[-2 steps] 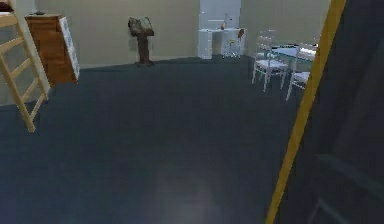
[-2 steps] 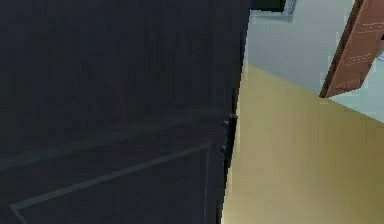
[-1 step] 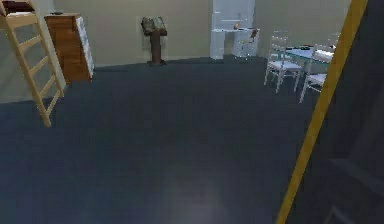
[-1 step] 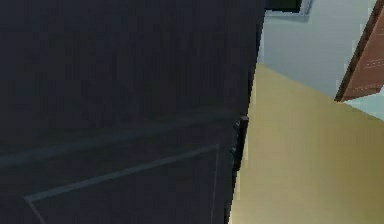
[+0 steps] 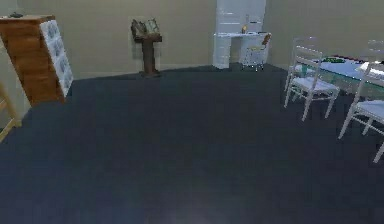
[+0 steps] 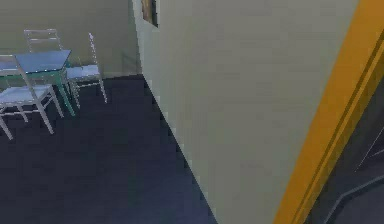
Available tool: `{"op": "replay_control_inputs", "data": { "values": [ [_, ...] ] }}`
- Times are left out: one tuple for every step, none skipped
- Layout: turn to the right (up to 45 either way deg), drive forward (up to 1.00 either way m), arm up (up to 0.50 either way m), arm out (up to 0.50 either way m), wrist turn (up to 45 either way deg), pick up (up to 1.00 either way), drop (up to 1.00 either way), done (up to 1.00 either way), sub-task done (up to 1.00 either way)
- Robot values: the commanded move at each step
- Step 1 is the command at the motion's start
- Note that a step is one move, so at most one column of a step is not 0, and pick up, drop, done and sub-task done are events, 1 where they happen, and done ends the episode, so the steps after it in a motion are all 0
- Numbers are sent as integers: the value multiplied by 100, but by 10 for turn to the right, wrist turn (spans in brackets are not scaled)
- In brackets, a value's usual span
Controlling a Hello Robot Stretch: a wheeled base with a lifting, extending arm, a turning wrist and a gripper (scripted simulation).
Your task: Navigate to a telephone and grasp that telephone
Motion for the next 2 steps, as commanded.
{"op": "replay_control_inputs", "data": {
  "values": [
    [90,0,0,0,0,0,0,0,0],
    [0,100,0,0,0,0,0,0,0]
  ]
}}
